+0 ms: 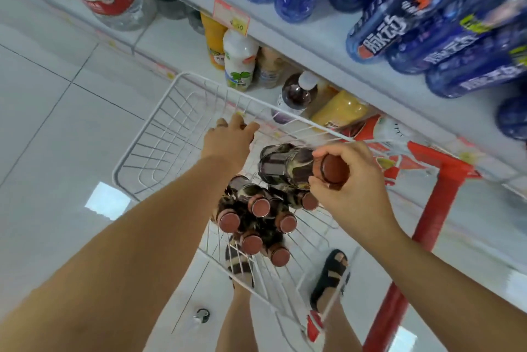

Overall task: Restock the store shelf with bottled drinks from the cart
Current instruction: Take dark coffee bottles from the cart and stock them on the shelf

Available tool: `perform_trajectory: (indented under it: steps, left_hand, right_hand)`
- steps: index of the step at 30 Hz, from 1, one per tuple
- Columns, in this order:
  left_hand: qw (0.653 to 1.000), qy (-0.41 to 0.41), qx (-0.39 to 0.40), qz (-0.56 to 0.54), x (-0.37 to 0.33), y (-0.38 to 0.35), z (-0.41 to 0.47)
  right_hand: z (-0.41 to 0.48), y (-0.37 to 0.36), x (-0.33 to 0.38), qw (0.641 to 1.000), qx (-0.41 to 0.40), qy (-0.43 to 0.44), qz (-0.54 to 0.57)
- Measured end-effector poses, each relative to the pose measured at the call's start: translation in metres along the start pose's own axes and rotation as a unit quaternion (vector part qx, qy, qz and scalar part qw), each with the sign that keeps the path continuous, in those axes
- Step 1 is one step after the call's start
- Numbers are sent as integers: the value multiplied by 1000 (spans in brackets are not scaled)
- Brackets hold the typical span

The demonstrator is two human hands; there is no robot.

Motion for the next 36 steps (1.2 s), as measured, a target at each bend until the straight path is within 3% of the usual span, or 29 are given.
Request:
perform_trajectory:
  steps: [3,9,13,18,25,33,36]
  left_hand:
    - [999,30,15,2,4,-2,9]
    - [990,15,-73,-116,-4,37,-41]
    - [971,-14,-161,-174,-29,125,-113]
    - [910,-130,-318,-230,-83,277,-214]
    - [820,-291,-444,-214,-192,459,-330]
    - [677,-435,-544,-238,-338,578,-440]
    - [647,-463,-553,-248,-395,603,-463]
  right_hand:
    - [-2,11,-2,1000,-1,3,14]
    - [-19,42,3,999,-18,11,27]
    - [-40,99,39,997,-66,15,31]
    - [-84,210,101,979,-197,48,32]
    - [-162,384,182,917,-374,120,68]
    - [-276,572,235,799,-542,246,84]
    - [-309,631,237,748,-593,289,75]
Point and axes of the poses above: each hand's wrist, its own z-axis towards the middle knuckle, its own y-axis out of the back of the hand, x = y × z, the point moved 10 cm from there along z, towards the middle knuckle, and after that the axes turned 7 degrees about z, right-handed, at the moved point
